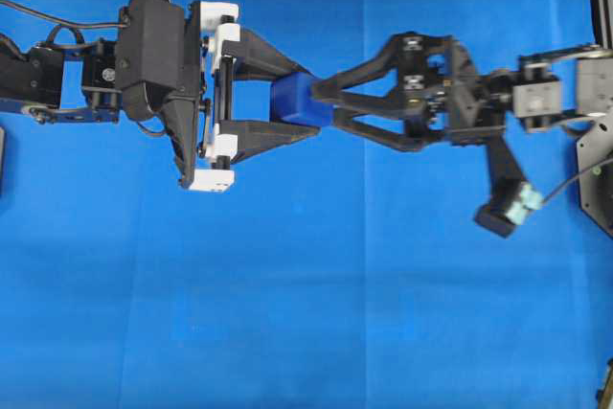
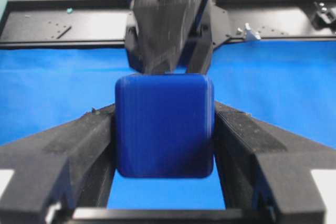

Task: Handover the blue block to the right arm after grasping it with the left arm, then place it in the designated position.
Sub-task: 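Move the right gripper to the cube and close it around it, then open the left gripper and pull the cube away with the right gripper, then carry the cube with the right gripper toward the right side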

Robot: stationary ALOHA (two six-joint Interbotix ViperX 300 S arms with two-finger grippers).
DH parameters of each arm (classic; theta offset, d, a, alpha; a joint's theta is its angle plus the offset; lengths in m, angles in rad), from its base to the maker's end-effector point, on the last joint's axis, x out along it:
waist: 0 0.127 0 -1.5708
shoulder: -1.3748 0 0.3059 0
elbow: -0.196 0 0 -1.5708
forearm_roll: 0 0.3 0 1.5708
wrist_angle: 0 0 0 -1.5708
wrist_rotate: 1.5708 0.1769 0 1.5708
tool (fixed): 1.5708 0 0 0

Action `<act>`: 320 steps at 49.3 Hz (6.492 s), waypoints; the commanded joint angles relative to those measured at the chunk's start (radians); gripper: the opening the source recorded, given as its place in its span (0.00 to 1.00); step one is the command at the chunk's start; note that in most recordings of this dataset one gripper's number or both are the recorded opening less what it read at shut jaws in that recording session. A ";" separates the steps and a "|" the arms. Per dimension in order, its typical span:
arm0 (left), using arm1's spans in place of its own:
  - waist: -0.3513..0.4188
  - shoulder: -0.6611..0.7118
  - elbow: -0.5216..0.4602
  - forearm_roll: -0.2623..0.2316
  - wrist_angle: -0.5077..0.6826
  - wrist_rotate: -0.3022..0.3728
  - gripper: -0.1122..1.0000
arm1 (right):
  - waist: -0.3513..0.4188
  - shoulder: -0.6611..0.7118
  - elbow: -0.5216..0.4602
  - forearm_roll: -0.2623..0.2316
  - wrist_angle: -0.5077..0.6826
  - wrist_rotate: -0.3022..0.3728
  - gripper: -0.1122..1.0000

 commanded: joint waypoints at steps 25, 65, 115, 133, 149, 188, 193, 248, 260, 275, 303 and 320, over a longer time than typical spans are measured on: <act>0.000 -0.031 -0.014 0.000 -0.014 0.005 0.51 | 0.000 0.084 -0.115 0.005 0.005 0.005 0.94; 0.000 -0.029 -0.018 0.000 -0.012 0.008 0.51 | -0.002 0.080 -0.149 0.005 0.109 0.051 0.57; 0.015 -0.035 -0.015 0.000 -0.031 -0.023 0.94 | -0.002 0.078 -0.149 0.005 0.124 0.052 0.57; 0.023 -0.069 0.025 0.000 -0.031 -0.023 0.94 | -0.002 -0.006 -0.098 0.005 0.216 0.052 0.57; 0.032 -0.084 0.040 0.000 -0.028 -0.023 0.94 | -0.002 -0.149 -0.006 0.005 0.267 0.054 0.57; 0.037 -0.107 0.063 0.000 -0.026 -0.023 0.94 | 0.005 -0.241 0.034 0.135 0.345 0.238 0.57; 0.035 -0.107 0.063 0.000 -0.026 -0.021 0.94 | 0.005 -0.256 0.034 0.225 0.345 0.356 0.57; 0.035 -0.107 0.057 0.000 -0.020 -0.011 0.94 | 0.006 -0.322 0.049 0.385 0.445 1.049 0.57; 0.037 -0.107 0.055 0.000 -0.020 -0.012 0.94 | 0.006 -0.322 0.049 0.385 0.443 1.049 0.57; 0.037 -0.107 0.055 0.000 -0.020 -0.012 0.94 | 0.006 -0.322 0.049 0.385 0.445 1.049 0.57; 0.037 -0.107 0.055 0.000 -0.020 -0.012 0.94 | 0.008 -0.319 0.048 0.385 0.454 1.054 0.57; 0.037 -0.110 0.052 0.000 -0.020 -0.012 0.94 | 0.014 -0.318 0.046 0.390 0.549 1.075 0.57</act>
